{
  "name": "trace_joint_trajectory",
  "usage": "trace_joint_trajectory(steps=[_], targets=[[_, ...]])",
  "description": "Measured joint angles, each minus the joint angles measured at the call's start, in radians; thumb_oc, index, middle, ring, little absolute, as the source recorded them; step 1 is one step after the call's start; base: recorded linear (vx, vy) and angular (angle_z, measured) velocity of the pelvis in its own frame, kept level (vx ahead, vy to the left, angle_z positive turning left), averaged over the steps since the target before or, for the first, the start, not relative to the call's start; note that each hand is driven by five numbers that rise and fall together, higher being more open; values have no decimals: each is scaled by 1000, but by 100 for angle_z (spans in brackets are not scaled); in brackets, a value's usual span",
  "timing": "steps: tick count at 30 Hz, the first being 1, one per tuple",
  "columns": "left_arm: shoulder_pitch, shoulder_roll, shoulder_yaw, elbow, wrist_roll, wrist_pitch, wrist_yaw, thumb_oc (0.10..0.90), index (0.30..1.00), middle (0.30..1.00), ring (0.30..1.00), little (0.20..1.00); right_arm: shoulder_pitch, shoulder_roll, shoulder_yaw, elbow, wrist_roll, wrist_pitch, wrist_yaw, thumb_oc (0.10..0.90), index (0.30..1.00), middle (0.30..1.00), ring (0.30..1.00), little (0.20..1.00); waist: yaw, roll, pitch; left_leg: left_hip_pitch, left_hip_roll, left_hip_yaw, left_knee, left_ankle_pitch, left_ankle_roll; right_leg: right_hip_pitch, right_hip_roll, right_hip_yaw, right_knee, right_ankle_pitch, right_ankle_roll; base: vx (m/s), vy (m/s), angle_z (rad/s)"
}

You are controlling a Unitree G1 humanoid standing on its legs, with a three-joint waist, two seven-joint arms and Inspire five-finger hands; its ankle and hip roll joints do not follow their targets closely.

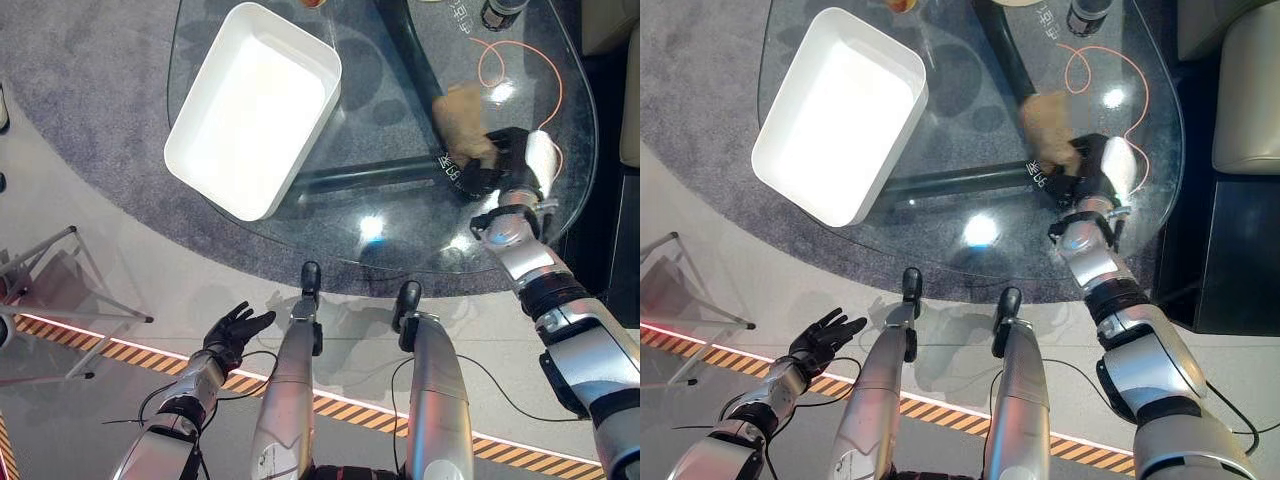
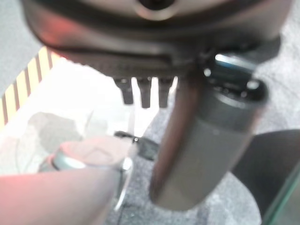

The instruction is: Wipe the table with a cloth and put it in the basket.

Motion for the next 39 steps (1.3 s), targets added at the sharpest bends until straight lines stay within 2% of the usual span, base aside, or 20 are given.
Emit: trace_joint_trajectory(steps=[5, 19, 27, 39], targets=[[0, -1, 0, -2, 3, 0, 1, 800, 900, 900, 900, 900, -12, 10, 51, -25, -55, 15, 62, 100, 300, 300, 300, 200, 16, 0, 0, 9, -1, 0, -16, 8, -2, 2, -1, 0, -2, 0, -1, 0, 0, 0], [-1, -7, -1, -2, 9, -2, 1, 800, 900, 900, 900, 900, -39, 10, 127, -65, -133, 27, 210, 100, 300, 300, 300, 200, 16, 3, -2, 21, -1, 1, -33, 16, -3, 4, -2, 0, 1, -1, -5, 0, 0, 0], [-1, -11, -6, -3, 17, 0, 1, 800, 900, 900, 900, 900, -35, 14, 234, -133, -191, 4, 378, 100, 300, 300, 300, 200, 18, 5, -3, 31, 2, 0, -49, 26, -10, 5, -2, -4, 7, -6, -12, 0, 0, 0], [-29, -19, -23, -1, 20, 1, 1, 800, 900, 900, 900, 900, -31, 31, 250, -133, -209, -14, 405, 100, 300, 300, 300, 200, 19, 6, -3, 31, 2, 0, -52, 27, -11, 4, -3, -5, 8, -8, -11, 0, 0, 0]])
